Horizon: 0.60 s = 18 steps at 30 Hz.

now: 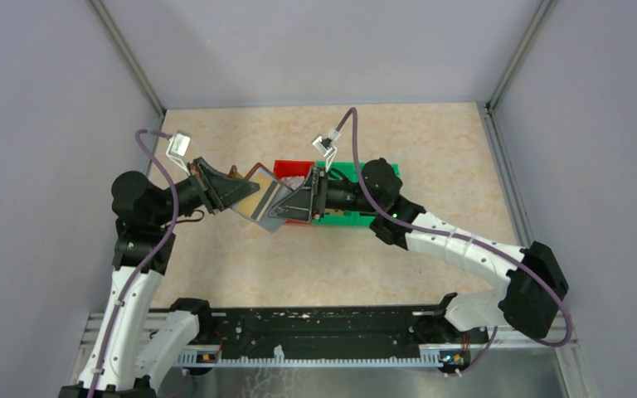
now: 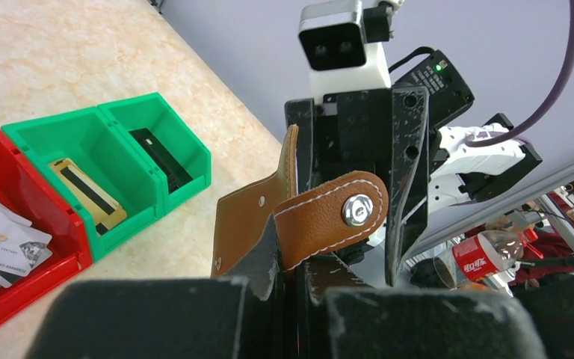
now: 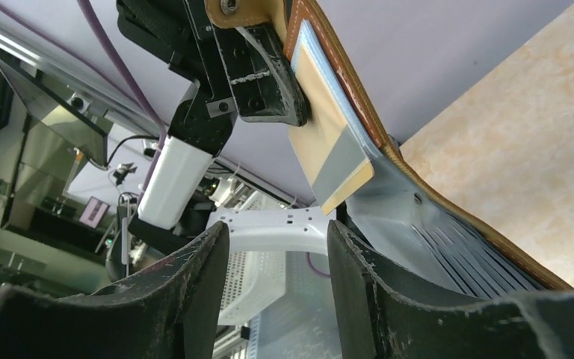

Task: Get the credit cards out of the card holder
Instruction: Remove the credit card from the card holder.

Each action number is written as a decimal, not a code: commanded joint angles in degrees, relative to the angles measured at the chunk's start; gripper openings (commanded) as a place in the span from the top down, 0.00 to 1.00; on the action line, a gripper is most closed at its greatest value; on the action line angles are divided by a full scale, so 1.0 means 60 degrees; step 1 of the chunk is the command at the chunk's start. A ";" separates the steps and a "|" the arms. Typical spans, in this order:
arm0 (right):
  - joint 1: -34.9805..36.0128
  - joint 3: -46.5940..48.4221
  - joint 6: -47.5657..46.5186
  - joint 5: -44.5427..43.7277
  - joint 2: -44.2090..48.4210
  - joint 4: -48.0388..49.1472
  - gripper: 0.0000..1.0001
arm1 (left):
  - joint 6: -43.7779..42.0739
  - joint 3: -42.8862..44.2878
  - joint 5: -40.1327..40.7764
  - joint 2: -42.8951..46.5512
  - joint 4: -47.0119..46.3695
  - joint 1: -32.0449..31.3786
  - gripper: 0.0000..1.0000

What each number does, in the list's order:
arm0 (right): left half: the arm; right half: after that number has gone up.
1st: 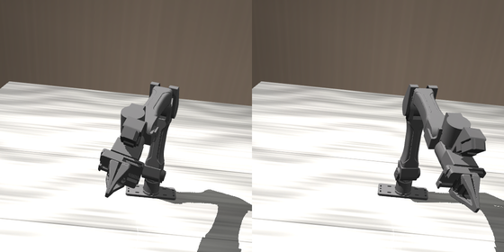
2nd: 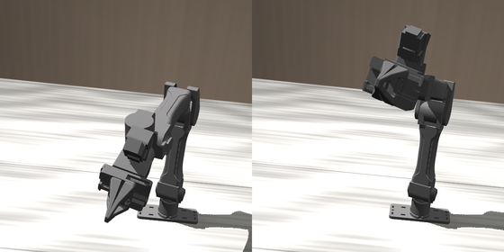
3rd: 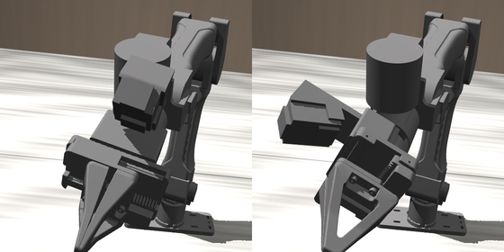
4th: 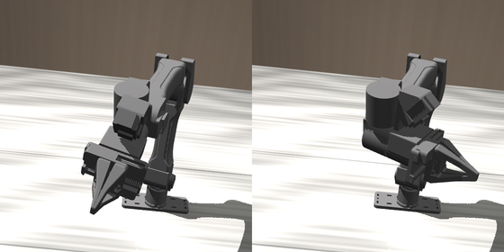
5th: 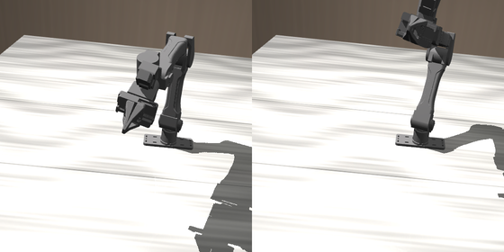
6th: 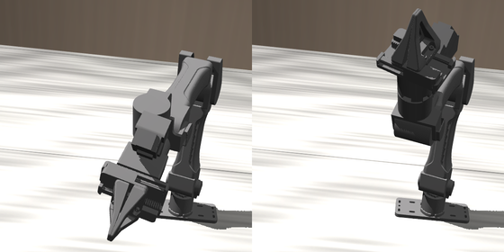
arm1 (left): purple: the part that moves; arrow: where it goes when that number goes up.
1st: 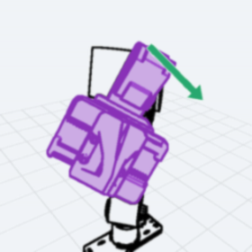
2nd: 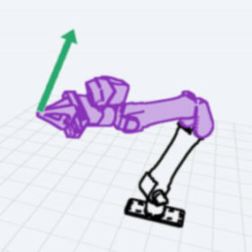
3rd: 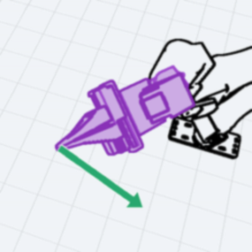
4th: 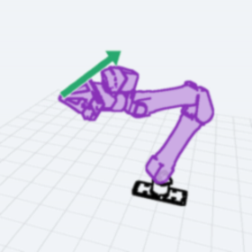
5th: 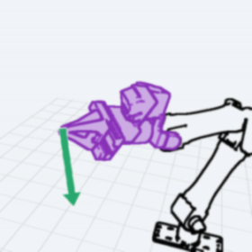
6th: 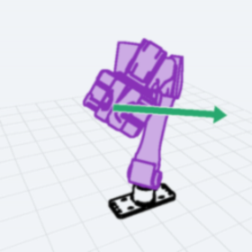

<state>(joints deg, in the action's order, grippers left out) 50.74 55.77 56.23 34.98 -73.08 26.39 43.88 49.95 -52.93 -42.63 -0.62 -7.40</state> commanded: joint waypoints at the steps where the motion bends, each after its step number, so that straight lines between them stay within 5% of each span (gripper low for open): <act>1: 0.0198 0.0013 0.0627 -0.0207 -0.0233 0.1572 0.50 | 0.0421 0.0258 0.0215 0.0041 -0.0601 -0.0041 1.00; 18: 0.0204 0.0174 0.0651 -0.0268 -0.0856 0.2021 0.53 | 0.0983 0.0630 0.0184 -0.0059 -0.0806 -0.0041 1.00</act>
<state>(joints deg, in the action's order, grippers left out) 51.64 55.75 59.99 33.67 -78.22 35.55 47.99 50.02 -51.72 -43.48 -2.20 -7.40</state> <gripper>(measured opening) 0.472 0.037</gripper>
